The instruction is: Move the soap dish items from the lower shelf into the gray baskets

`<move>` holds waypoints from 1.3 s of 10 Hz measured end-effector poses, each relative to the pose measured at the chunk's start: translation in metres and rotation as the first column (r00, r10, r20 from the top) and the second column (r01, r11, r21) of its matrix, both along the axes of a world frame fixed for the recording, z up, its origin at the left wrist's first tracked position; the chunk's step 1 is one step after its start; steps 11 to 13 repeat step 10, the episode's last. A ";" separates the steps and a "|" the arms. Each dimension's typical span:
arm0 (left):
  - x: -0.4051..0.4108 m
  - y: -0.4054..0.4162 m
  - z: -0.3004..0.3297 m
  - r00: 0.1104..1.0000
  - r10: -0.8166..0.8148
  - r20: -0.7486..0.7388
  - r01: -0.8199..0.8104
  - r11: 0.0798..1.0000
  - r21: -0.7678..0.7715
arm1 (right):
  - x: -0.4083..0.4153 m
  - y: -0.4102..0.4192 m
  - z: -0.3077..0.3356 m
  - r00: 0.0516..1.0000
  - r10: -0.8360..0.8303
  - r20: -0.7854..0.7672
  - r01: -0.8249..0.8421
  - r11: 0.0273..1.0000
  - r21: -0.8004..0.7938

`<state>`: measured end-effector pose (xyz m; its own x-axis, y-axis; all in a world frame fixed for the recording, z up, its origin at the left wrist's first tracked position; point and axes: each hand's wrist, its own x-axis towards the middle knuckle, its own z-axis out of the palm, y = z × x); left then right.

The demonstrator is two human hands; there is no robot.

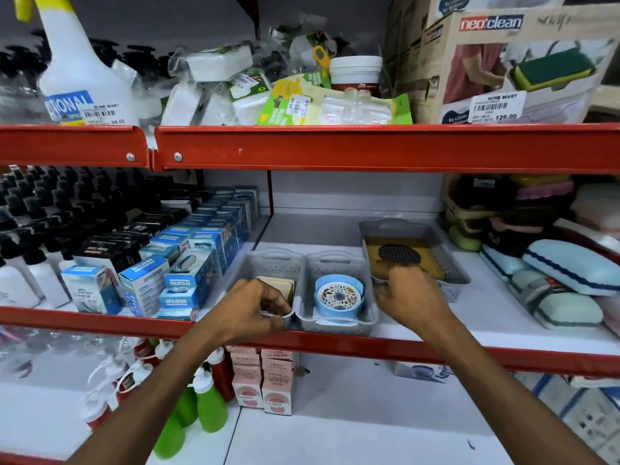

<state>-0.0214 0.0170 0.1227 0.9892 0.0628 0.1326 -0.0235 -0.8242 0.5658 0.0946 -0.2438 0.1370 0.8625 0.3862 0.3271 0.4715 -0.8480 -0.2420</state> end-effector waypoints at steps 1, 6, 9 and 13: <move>0.002 -0.003 0.002 1.000 0.015 -0.006 -0.015 1.000 0.014 | 0.010 -0.010 -0.005 0.996 -0.034 -0.086 0.021 0.987 -0.158; 0.004 -0.001 0.004 0.999 0.005 -0.050 -0.004 1.000 0.012 | -0.015 -0.039 0.011 0.952 0.198 -0.234 -0.233 0.964 -0.130; 0.001 -0.004 0.012 0.998 0.004 -0.067 0.000 0.997 0.073 | -0.031 -0.045 0.017 0.922 0.255 -0.290 -0.295 0.950 -0.101; -0.001 -0.011 0.020 0.997 0.005 0.082 -0.019 0.986 0.167 | -0.036 -0.049 0.019 0.928 0.238 -0.287 -0.275 0.957 -0.096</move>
